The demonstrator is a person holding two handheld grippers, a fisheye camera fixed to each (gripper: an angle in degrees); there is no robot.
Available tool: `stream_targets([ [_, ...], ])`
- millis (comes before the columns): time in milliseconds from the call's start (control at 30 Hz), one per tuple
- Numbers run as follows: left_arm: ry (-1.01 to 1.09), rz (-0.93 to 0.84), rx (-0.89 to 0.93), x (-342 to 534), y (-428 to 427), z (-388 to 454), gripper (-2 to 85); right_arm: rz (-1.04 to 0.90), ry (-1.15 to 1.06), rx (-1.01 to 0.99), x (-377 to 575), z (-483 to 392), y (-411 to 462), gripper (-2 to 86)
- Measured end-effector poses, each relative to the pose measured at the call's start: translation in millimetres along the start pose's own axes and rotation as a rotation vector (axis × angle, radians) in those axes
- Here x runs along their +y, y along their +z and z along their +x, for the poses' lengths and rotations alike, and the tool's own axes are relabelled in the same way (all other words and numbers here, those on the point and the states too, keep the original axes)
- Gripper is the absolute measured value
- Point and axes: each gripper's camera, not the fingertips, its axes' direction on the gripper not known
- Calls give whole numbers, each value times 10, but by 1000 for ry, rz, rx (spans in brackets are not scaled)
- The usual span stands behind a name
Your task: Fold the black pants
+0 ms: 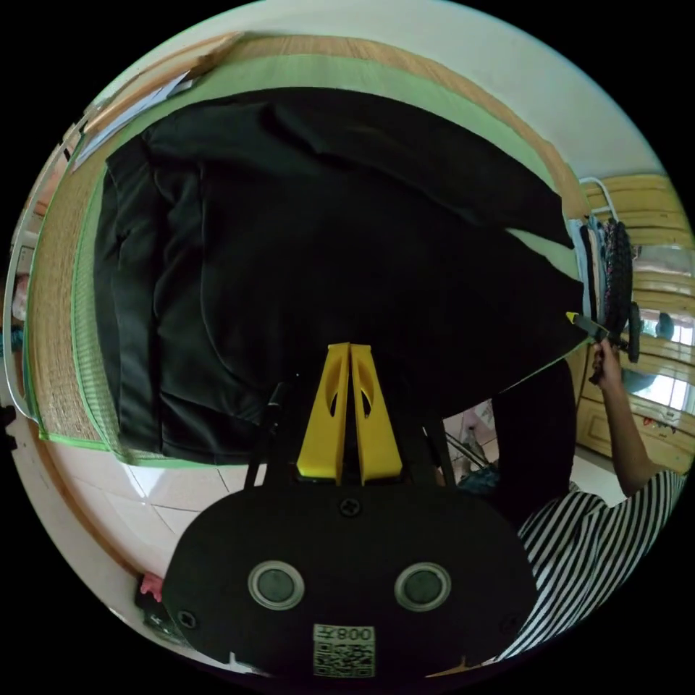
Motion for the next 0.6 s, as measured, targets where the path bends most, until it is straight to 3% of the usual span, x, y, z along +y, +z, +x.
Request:
stream_targets([
  [100,-5,90,11,-8,-244,-96,3,-38,-7,42,-6,-179,15,2],
  [267,-78,230,114,-354,-590,-512,14,37,-8,-100,-240,-282,-209,10],
  [467,-67,258,158,-1099,-696,-542,32,118,-79,-3,-1054,-635,-346,49],
  [600,-29,200,113,-1545,-598,-397,33,36,-105,92,-1603,-825,-17,33],
])
